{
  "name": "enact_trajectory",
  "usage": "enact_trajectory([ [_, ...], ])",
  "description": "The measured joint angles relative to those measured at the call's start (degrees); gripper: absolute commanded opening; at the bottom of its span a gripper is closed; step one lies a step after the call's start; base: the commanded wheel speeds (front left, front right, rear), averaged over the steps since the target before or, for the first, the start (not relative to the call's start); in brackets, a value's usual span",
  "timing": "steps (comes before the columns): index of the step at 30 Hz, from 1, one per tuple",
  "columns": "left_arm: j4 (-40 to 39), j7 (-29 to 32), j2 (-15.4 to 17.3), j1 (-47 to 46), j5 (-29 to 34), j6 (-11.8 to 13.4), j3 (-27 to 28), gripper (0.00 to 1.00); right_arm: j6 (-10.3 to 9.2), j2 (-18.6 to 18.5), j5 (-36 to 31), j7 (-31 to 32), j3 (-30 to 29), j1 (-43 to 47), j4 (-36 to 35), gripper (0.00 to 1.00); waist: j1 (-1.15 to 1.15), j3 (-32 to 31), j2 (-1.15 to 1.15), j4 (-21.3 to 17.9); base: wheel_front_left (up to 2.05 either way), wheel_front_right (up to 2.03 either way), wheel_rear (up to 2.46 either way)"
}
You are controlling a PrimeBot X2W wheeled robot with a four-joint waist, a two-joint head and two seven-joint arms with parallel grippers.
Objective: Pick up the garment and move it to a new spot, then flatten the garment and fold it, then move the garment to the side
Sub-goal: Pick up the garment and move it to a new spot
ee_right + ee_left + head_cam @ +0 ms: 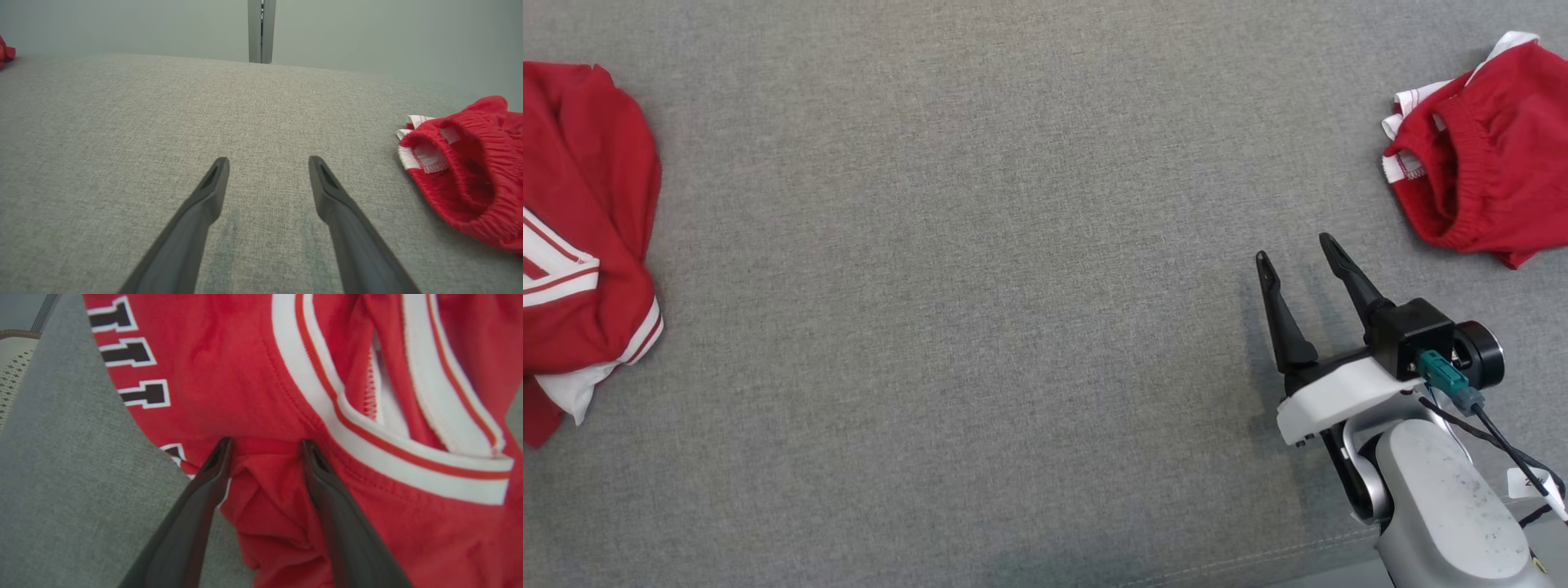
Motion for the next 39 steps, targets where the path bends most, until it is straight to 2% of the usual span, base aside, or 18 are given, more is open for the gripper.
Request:
enact_trajectory([
  [1,0.2,0.0,-0.1,0.0,0.3,-0.4,-0.4,0.0,0.0,0.0,0.0,0.0,-0.1,0.0,0.1,1.0,0.0,-0.2,0.0,0.0,0.0,0.0,0.0],
  [8,-1.4,-1.8,-1.0,-0.8,-0.2,-4.4,-2.0,0.0,-0.01,-0.1,0.0,0.0,-0.6,0.0,1.0,1.0,0.0,-1.8,0.0,0.4,0.0,0.0,0.0],
  [12,-5.8,-3.0,-2.7,-4.8,-2.4,-8.6,-3.7,0.0,0.05,0.0,0.0,0.0,-0.6,0.1,1.5,1.0,0.0,-3.2,0.0,0.9,0.0,0.0,0.0],
  [15,-9.9,-4.5,-3.6,-7.5,-2.4,-9.8,-6.0,0.0,0.23,0.2,0.0,0.0,-0.5,0.6,2.2,1.0,0.0,-4.5,0.0,1.4,0.0,0.0,0.0],
  [21,-17.4,-5.0,-10.9,-8.5,-6.1,-10.5,-13.0,0.0,0.55,0.8,0.0,0.0,0.1,3.3,3.4,1.0,0.0,-7.6,0.0,2.6,0.0,0.0,0.0],
  [26,-24.6,-4.4,-15.6,-8.5,-11.2,-10.5,-18.9,0.0,1.09,2.4,0.1,0.0,1.5,4.0,3.9,1.0,0.0,-10.8,0.0,3.4,0.0,0.0,0.0],
  [30,-31.8,-3.4,-17.8,-8.3,-14.3,-10.5,-25.4,0.0,1.14,2.5,0.2,0.0,1.8,5.2,4.1,1.0,0.0,-13.5,0.0,3.5,0.0,0.0,0.0],
  [35,-36.3,-1.4,-20.7,-4.1,-16.9,-10.5,-32.2,0.0,1.12,3.1,0.6,0.0,1.9,6.4,4.1,1.0,0.0,-16.0,0.0,2.5,0.0,0.0,0.0],
  [38,-36.3,-0.9,-22.0,-1.4,-15.5,-10.5,-37.8,0.0,1.07,3.5,0.8,0.0,2.0,7.3,4.2,1.0,0.0,-16.8,0.0,1.2,0.0,0.0,0.0],
  [39,-35.2,-0.9,-21.9,0.1,-12.3,-10.5,-39.8,0.0,1.07,3.7,0.9,0.0,2.3,8.3,4.3,1.0,0.0,-17.2,0.0,0.2,0.0,0.0,0.0],
])
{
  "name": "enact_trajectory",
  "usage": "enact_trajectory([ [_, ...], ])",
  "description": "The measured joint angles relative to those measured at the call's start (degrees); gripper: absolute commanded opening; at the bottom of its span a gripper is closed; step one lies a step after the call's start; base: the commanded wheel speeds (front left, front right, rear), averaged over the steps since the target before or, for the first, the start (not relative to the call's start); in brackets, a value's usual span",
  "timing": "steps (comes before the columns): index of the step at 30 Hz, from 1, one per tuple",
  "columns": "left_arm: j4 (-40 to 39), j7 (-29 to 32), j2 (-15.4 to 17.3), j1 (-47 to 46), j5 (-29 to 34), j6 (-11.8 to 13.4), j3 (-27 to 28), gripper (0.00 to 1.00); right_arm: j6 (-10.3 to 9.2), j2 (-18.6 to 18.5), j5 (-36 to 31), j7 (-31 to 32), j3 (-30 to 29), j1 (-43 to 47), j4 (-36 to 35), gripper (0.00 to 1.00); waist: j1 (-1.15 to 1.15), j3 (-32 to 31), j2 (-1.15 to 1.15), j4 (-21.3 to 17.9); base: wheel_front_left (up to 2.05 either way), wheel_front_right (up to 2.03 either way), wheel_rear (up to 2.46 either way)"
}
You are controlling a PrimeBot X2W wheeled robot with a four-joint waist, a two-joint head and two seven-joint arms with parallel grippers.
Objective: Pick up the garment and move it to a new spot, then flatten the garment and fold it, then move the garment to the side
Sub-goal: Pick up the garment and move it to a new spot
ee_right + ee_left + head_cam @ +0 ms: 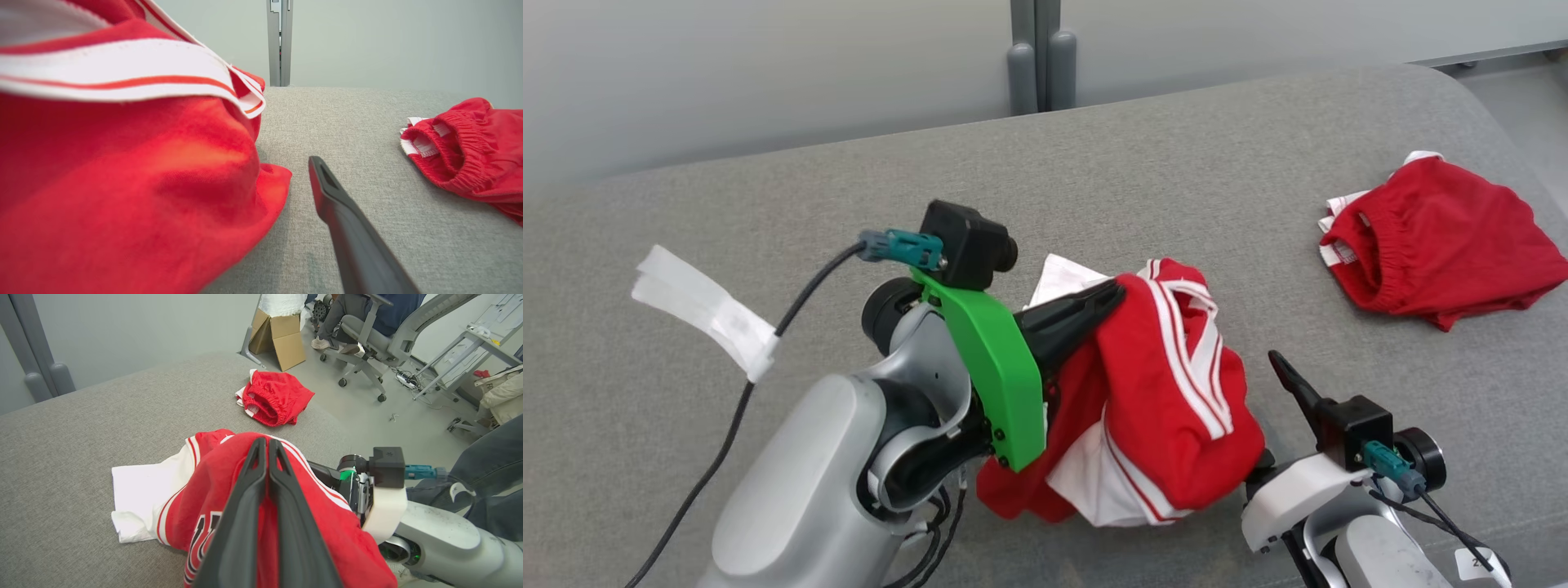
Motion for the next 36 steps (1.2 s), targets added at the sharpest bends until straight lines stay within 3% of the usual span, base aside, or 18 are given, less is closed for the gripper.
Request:
enact_trajectory([
  [5,6.4,-1.1,0.8,3.2,5.1,0.4,-0.6,0.0,0.0,0.3,0.1,0.0,0.8,0.4,0.0,1.0,0.0,-0.6,0.0,-2.6,0.0,0.0,0.0],
  [10,12.7,-4.3,1.8,3.7,9.2,3.6,1.9,0.0,0.0,0.3,0.1,0.0,0.7,1.6,0.0,1.0,0.0,-0.9,0.0,-5.1,0.0,0.0,0.0],
  [17,18.8,-11.2,-0.4,3.7,11.6,6.1,3.2,0.0,0.08,0.2,0.0,0.0,1.3,2.5,-0.5,1.0,0.0,-1.2,0.0,-7.1,0.0,0.0,0.0],
  [23,21.6,-17.0,-1.5,1.7,14.0,6.5,1.8,0.0,2.25,0.4,-0.9,0.0,6.1,2.3,-1.5,1.0,0.0,0.0,0.0,-7.9,0.0,0.0,0.0],
  [25,22.8,-19.2,-1.6,0.6,14.4,6.6,2.0,0.47,3.27,0.4,-1.4,0.0,8.3,2.1,-1.5,1.0,0.0,0.3,0.0,-8.2,0.0,0.0,0.0],
  [26,23.3,-20.0,-1.7,0.3,14.4,7.2,2.0,1.0,3.63,0.5,-1.5,0.0,9.3,2.0,-1.5,1.0,0.0,0.5,0.0,-8.4,0.0,0.0,0.0],
  [36,28.7,-20.8,-1.8,-0.1,14.0,7.0,-2.7,1.0,4.72,0.5,-1.8,0.0,13.1,1.9,-1.7,1.0,0.0,1.3,0.0,-8.1,0.0,0.0,0.0],
])
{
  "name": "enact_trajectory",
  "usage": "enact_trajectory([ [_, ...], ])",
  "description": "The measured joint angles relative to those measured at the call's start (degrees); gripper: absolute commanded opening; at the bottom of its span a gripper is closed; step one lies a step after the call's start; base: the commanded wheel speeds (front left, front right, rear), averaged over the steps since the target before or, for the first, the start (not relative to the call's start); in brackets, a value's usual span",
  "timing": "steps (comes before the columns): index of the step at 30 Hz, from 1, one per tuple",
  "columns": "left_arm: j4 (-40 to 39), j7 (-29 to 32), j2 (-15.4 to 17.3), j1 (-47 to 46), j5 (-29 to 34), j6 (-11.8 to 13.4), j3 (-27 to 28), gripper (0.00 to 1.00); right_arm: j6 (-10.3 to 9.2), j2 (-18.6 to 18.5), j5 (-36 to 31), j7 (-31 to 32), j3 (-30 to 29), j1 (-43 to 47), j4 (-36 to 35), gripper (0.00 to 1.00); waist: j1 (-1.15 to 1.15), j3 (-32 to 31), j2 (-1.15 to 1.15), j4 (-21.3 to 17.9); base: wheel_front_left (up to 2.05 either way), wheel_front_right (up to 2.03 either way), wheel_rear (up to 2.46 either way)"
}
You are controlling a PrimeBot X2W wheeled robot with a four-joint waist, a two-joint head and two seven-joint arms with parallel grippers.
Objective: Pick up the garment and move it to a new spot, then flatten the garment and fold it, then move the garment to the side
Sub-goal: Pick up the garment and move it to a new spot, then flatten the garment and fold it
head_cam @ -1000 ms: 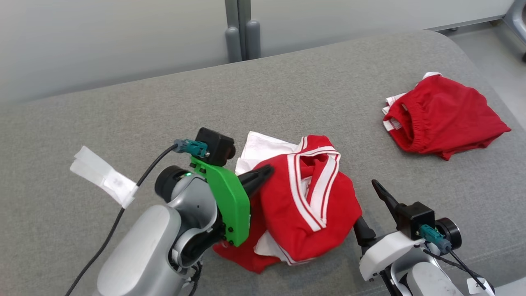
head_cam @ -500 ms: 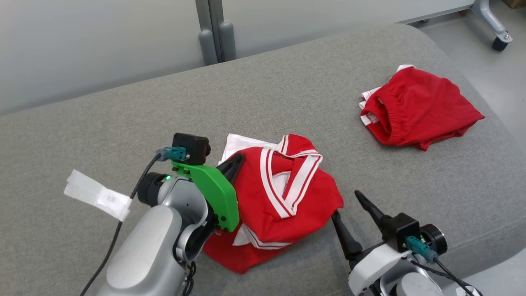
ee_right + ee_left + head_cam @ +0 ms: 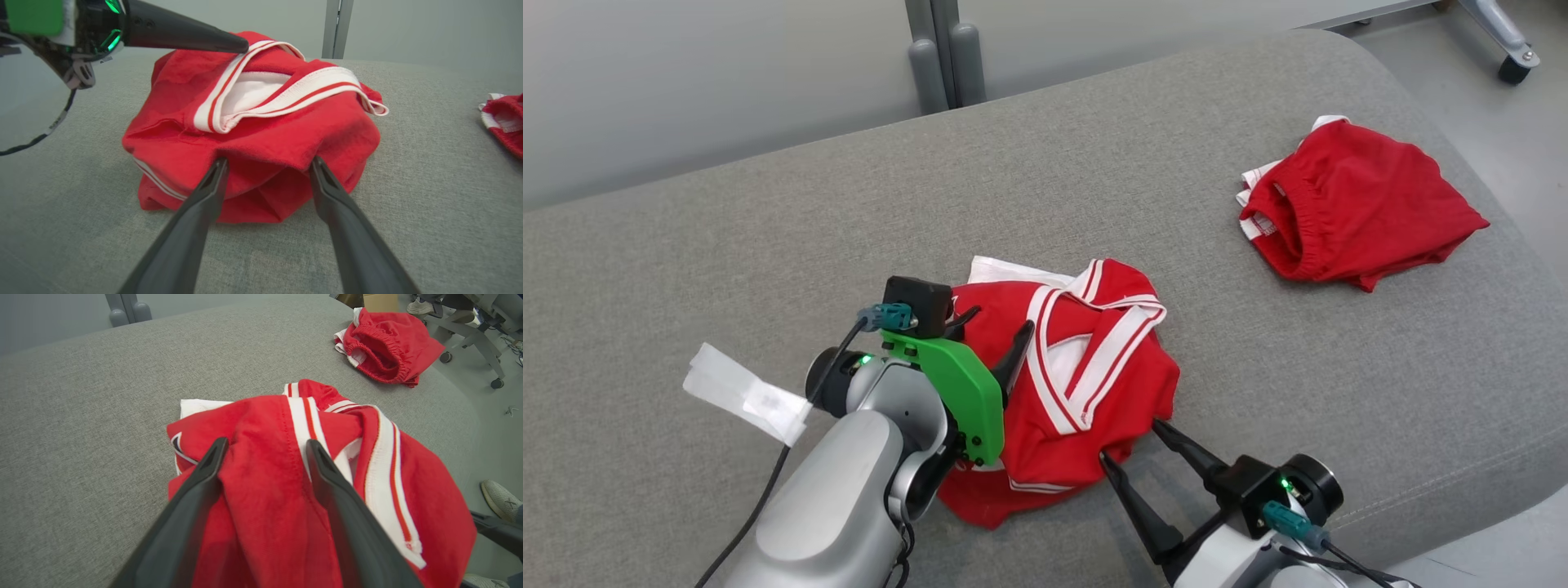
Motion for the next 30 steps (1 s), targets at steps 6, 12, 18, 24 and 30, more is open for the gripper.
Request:
enact_trajectory([
  [6,-0.4,-2.3,0.0,-1.0,-1.6,-0.2,0.0,1.0,0.83,0.0,-0.3,0.0,3.1,0.5,-0.3,1.0,0.0,-0.3,0.0,1.8,0.0,0.0,0.0],
  [12,-4.0,-4.0,0.0,-1.5,-5.4,-0.7,-0.8,1.0,1.33,-0.1,-1.2,0.0,5.5,1.8,-0.3,1.0,0.0,-0.9,0.0,4.4,0.0,0.0,0.0],
  [18,-7.4,-6.4,0.0,-1.4,-6.2,-0.3,-1.8,1.0,1.33,-0.1,-1.1,0.0,5.5,2.1,-0.2,1.0,0.0,-1.4,0.0,7.7,0.0,0.0,0.0],
  [24,-8.8,-8.7,0.0,0.7,-3.9,1.5,-0.8,1.0,1.2,-0.2,-1.1,0.0,4.0,1.9,-0.1,1.0,0.0,-1.6,0.0,11.1,0.0,0.0,0.0],
  [30,-10.8,-10.1,0.1,7.6,-5.5,3.4,1.3,1.0,-0.36,-3.4,-3.7,2.0,2.6,-0.4,1.1,1.0,0.0,-1.6,0.0,14.7,0.0,0.0,0.0],
])
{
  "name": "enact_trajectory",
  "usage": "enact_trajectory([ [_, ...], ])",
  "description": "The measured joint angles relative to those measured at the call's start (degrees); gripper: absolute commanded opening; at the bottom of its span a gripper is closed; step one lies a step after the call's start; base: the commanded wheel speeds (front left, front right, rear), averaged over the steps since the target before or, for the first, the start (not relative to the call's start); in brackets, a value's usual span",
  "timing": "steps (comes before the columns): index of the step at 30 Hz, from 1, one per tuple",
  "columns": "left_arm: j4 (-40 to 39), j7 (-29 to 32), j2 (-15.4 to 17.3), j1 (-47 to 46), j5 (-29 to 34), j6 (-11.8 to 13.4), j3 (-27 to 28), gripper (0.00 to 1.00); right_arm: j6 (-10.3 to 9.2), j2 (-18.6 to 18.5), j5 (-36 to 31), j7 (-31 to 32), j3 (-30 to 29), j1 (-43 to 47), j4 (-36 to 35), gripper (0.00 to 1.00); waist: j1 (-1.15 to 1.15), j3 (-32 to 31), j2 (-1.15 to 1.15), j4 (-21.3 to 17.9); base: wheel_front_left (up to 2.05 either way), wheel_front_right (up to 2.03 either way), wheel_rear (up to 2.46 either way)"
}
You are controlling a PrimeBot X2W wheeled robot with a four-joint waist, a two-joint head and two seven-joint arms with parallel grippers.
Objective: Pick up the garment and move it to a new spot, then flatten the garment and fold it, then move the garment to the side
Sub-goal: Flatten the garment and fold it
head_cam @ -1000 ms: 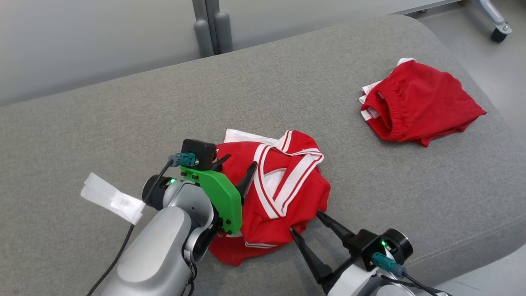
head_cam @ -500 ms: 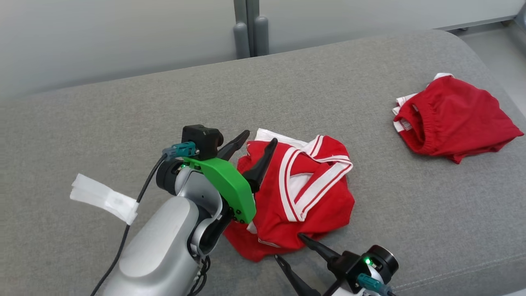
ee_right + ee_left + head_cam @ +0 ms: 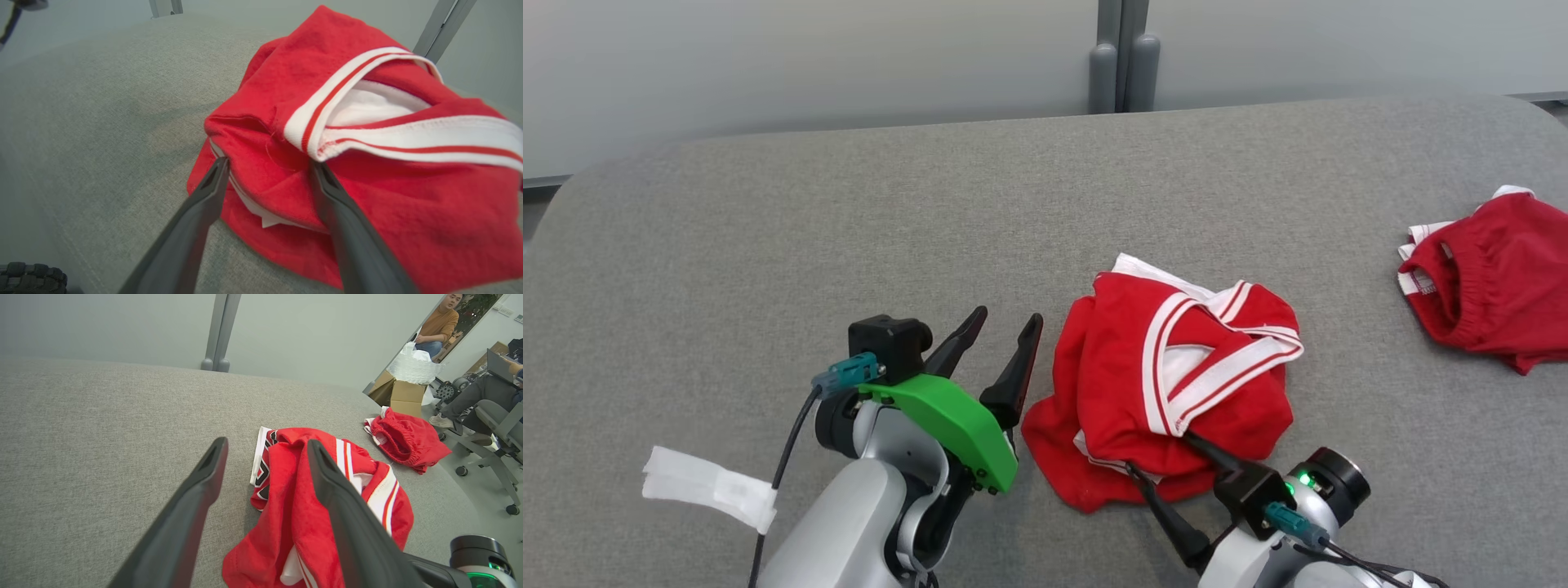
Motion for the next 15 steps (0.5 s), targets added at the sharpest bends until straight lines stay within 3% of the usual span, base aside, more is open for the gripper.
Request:
enact_trajectory([
  [2,-0.6,-0.5,0.0,0.9,-0.6,0.3,0.4,1.0,0.0,-1.6,-1.3,0.8,-0.3,-1.1,0.5,1.0,0.0,0.0,0.0,0.9,0.0,0.0,0.0],
  [3,-1.2,-0.5,0.0,1.2,-1.0,0.3,0.5,1.0,0.0,-2.2,-1.8,1.3,-0.3,-1.5,0.9,0.87,0.0,0.0,0.0,1.3,0.0,0.0,0.0],
  [4,-1.8,-0.8,0.0,1.6,-1.3,0.3,0.6,1.0,0.0,-2.7,-2.0,1.7,-0.5,-1.8,1.1,0.57,0.0,0.0,0.0,1.7,0.0,0.0,0.0],
  [5,-2.1,-1.0,0.0,1.9,-1.5,0.4,0.6,1.0,0.0,-3.1,-2.0,2.2,-0.7,-2.0,1.4,0.4,0.0,0.0,0.0,2.1,0.0,0.0,0.0],
  [6,-2.5,-1.1,0.0,2.2,-1.6,0.5,0.6,1.0,0.0,-3.5,-2.1,2.7,-0.7,-2.1,1.6,0.13,0.0,0.0,0.0,2.5,0.0,0.0,0.0],
  [7,-3.0,-1.2,0.0,2.5,-1.7,0.5,0.7,1.0,0.05,-3.9,-2.0,3.0,-0.9,-2.3,1.8,0.0,0.0,0.0,0.0,2.9,0.0,0.0,0.0],
  [11,-4.1,-1.2,0.2,3.9,-2.5,0.5,1.1,1.0,0.13,-3.7,-0.2,3.1,-2.9,-3.0,0.8,0.0,0.0,0.1,0.0,4.2,0.0,0.0,0.0],
  [15,-4.9,-1.6,0.8,6.0,-2.5,1.1,2.3,1.0,0.63,-0.9,6.6,3.1,-7.4,-5.6,-2.9,0.0,0.0,0.4,0.0,4.4,0.0,0.0,0.0],
])
